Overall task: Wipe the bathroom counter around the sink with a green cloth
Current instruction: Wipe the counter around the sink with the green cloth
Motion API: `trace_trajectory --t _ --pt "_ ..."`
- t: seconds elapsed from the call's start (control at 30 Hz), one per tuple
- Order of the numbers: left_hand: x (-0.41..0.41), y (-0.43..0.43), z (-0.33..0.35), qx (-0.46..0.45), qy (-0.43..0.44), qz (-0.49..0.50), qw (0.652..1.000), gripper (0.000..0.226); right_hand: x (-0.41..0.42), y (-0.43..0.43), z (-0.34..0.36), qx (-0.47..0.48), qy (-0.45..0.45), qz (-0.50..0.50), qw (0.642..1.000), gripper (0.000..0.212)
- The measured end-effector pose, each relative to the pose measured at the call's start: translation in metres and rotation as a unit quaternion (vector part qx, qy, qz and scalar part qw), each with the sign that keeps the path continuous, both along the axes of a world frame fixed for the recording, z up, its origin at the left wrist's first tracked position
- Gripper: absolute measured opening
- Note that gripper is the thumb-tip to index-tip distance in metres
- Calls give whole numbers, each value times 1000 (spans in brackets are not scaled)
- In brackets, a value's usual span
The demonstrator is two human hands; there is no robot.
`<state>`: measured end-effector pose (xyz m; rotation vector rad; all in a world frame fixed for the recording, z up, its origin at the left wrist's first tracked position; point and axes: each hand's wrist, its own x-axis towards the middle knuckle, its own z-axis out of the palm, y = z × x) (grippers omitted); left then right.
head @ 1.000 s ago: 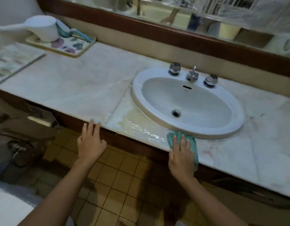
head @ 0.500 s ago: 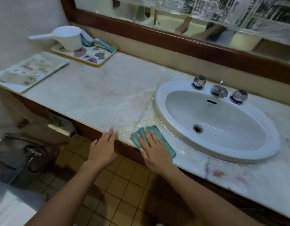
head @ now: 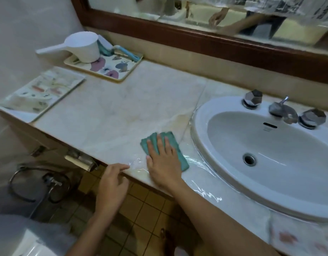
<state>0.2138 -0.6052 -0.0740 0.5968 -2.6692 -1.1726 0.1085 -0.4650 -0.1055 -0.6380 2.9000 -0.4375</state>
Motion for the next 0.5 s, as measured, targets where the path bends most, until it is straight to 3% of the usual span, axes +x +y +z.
trace_trajectory --t 0.1,0.2,0.37,0.43,0.5 --pt "-15 -10 -7 -40 13 21 999 35 29 9 -5 1 36 123 992 55" --pt "-21 -10 -12 -86 8 36 996 34 38 44 -8 12 41 158 987 53" --pt "-21 15 -13 -35 -29 109 993 34 32 85 -7 -21 36 7 999 52" --pt "-22 28 -12 -24 -15 96 995 33 31 87 -3 -114 9 -64 991 49" --pt "-28 40 -9 6 22 44 999 38 28 86 16 -272 -59 -172 945 41"
